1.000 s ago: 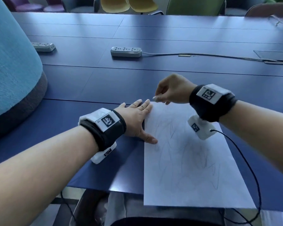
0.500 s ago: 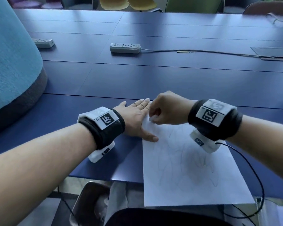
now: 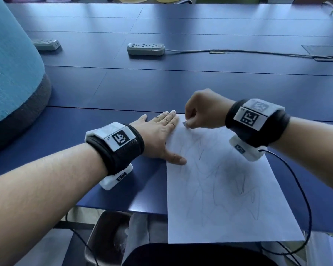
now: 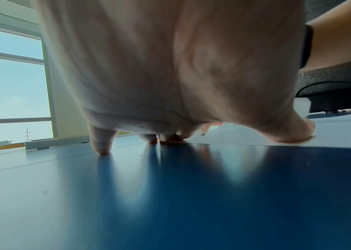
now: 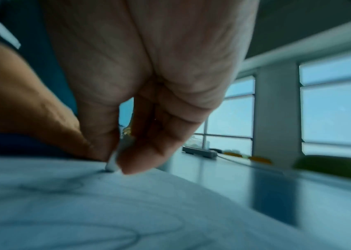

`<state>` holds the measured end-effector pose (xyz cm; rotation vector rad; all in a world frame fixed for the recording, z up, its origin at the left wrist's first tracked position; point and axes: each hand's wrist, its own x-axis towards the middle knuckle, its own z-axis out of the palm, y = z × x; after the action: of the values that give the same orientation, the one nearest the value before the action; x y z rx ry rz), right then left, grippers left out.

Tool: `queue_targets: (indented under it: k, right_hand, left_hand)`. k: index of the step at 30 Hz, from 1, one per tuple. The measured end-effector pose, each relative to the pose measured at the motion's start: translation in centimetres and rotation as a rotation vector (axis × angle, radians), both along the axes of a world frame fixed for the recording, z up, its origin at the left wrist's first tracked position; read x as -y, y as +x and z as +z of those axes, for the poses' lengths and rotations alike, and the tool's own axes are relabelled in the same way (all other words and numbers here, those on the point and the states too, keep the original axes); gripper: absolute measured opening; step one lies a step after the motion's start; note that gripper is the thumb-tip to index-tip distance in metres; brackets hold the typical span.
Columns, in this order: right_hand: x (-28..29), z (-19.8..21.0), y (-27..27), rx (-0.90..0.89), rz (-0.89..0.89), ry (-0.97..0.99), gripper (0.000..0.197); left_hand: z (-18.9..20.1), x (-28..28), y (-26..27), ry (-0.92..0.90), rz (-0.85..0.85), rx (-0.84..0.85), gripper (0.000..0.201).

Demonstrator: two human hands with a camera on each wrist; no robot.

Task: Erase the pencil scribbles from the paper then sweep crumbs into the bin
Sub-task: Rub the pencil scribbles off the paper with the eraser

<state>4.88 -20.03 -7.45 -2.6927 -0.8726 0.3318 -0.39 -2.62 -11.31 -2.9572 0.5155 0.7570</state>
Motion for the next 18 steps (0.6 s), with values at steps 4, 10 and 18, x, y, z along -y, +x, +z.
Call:
queue_targets:
  k: [4, 10, 18]
  right_hand:
    - [-2.2, -0.6, -3.3, 0.014, 0.174, -0.085, 0.014]
    - [0.3, 0.0, 1.6, 0.01, 0.008, 0.009, 0.011]
    - [0.5, -0.5, 2.1, -0.093, 0.028, 0.019, 0.011]
  left_hand:
    - [-0.1, -0.2, 0.2, -0.027, -0.021, -0.004, 0.13]
    - [0.2, 0.2, 0.0, 0.015, 0.006, -0.008, 0.133]
    - [0.5, 0.3, -0.1, 0.014, 0.006, -0.015, 0.133]
